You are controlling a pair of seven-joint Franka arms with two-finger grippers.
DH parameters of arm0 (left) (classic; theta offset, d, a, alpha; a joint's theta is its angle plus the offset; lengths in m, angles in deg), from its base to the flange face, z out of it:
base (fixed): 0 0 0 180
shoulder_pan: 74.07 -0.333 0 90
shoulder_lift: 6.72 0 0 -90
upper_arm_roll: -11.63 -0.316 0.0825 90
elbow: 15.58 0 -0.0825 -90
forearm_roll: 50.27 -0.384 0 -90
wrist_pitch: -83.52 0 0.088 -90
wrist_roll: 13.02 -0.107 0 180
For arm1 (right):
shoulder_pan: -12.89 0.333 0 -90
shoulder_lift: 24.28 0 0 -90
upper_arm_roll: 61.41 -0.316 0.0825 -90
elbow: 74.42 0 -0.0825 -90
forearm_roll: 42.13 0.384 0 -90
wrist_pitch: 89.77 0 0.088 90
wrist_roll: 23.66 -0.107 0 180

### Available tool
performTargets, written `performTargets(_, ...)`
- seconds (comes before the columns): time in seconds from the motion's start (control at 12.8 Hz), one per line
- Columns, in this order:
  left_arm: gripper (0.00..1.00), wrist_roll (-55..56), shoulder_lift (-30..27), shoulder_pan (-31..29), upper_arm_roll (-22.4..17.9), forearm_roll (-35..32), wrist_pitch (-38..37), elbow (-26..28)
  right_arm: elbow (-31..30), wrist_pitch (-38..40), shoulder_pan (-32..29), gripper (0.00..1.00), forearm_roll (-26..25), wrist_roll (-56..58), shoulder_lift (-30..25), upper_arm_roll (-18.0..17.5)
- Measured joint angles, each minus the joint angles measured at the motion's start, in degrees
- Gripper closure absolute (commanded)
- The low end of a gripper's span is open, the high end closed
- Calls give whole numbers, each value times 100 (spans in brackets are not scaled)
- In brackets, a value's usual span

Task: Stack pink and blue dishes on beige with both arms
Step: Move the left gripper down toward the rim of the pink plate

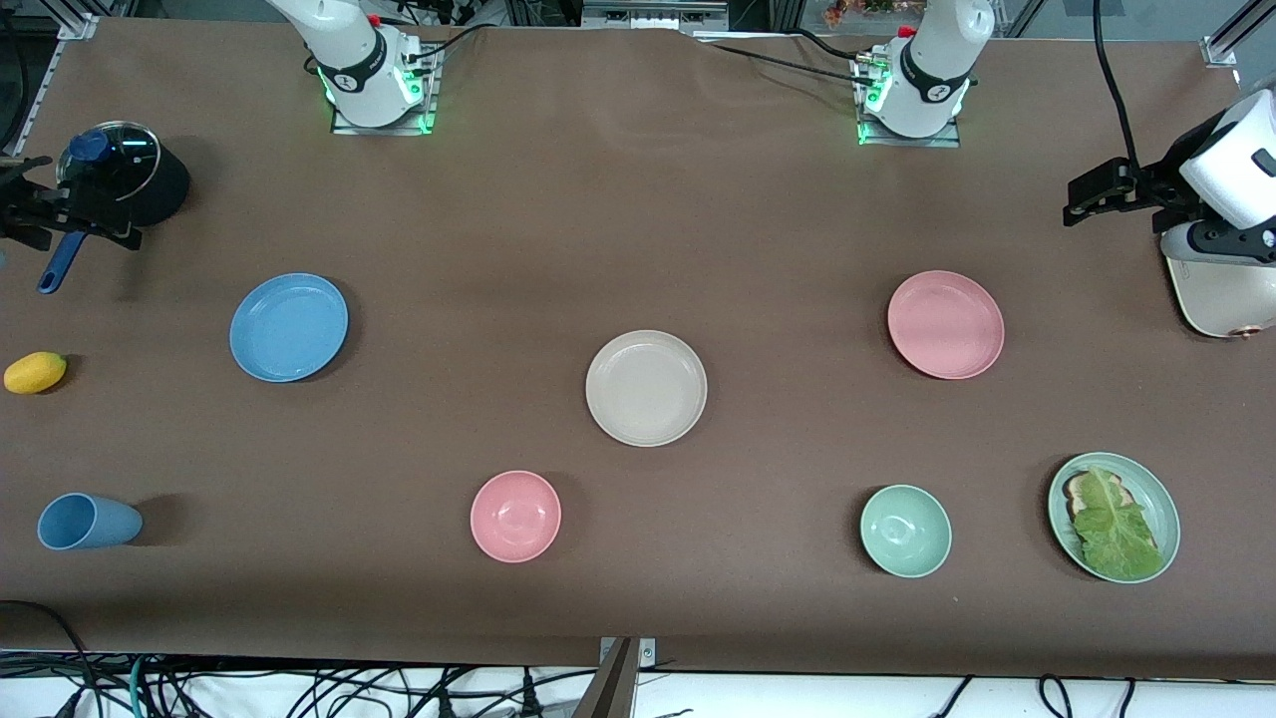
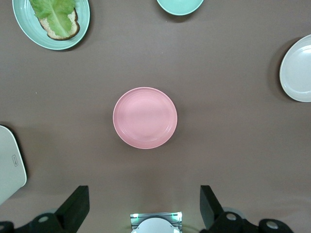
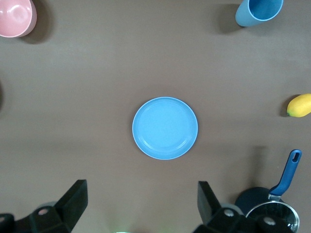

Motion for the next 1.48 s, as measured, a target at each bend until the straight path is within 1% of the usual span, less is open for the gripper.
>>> performTargets(1.02,0,0,20,0,0,0,0,1,-3,-43,-1,0,0,-9,4,5)
performTargets(1.25,0,0,167,0,-2,0,1,8,-5,-43,-2,0,0,-9,4,6)
performTargets(1.48,0,2,508,-4,-25,0,232,3,-7,-42,-2,0,0,-9,4,7)
